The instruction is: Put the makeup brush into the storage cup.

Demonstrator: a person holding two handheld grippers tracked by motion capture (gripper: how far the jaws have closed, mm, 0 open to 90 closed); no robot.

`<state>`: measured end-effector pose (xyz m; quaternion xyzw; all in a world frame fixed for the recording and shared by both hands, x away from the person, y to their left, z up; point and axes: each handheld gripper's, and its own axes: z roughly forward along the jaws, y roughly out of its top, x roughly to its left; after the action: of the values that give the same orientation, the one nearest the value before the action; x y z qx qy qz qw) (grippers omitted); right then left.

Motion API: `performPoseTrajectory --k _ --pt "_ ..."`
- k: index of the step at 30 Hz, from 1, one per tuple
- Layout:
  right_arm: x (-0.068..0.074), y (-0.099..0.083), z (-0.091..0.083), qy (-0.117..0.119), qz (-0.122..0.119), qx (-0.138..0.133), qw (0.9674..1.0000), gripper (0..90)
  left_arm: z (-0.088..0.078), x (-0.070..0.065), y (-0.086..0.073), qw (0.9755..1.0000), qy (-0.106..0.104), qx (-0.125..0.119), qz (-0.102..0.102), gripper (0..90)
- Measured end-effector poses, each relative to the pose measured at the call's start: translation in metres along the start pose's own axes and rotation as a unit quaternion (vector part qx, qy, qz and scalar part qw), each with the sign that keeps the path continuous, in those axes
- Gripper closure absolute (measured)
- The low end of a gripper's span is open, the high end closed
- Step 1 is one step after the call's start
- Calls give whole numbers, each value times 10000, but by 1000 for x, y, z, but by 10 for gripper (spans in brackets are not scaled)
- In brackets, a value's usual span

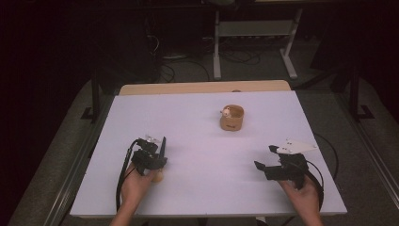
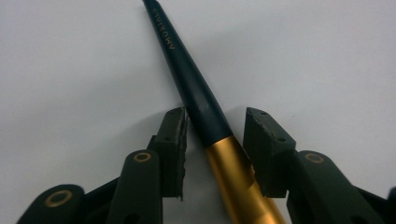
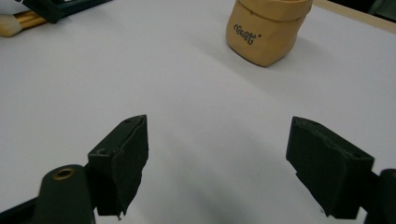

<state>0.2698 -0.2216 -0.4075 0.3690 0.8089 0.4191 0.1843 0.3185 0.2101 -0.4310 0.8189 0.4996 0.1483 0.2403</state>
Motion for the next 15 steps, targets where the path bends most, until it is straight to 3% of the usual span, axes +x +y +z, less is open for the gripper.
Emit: performPoseTrajectory --k 4,6,7,9,15 --pt "1 1 0 -19 -23 -29 10000 202 0 -4 -3 9998 164 -81 -43 637" --pt "2 2 0 -11 -47 -40 10000 201 0 -7 -3 9998 182 -111 -49 712" --pt "3 3 1 -2 -51 -36 10000 200 0 -9 -2 9997 234 -56 82 735" --pt "4 4 1 -6 -135 -8 9999 200 0 -10 -1 9995 271 13 144 738" --pt "8 5 0 -40 -237 -11 9997 201 0 -7 3 9996 143 107 223 741"
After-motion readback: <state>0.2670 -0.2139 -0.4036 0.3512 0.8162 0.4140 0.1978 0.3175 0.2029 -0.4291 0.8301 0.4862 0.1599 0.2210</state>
